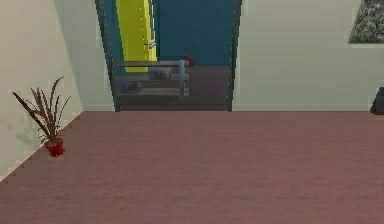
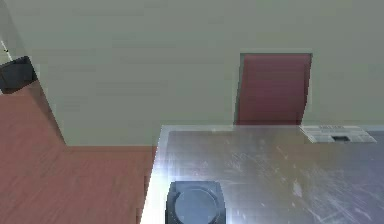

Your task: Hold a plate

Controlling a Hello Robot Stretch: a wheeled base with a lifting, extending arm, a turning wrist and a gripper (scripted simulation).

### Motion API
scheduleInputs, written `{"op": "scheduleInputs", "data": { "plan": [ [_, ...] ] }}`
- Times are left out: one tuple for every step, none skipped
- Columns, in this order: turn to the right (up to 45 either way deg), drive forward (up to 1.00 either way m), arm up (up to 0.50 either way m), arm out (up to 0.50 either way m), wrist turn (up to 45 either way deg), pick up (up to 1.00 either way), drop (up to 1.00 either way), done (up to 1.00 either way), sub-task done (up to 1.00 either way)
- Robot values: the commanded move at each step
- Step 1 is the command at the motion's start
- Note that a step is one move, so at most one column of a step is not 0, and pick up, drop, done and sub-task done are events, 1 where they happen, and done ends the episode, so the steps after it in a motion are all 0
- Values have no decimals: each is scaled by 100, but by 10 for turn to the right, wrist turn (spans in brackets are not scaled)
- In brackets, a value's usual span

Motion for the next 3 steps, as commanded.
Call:
{"op": "scheduleInputs", "data": {
  "plan": [
    [0,0,50,0,0,0,0,0,0],
    [0,0,28,0,0,0,0,0,0],
    [0,0,0,10,0,0,0,0,0]
  ]
}}
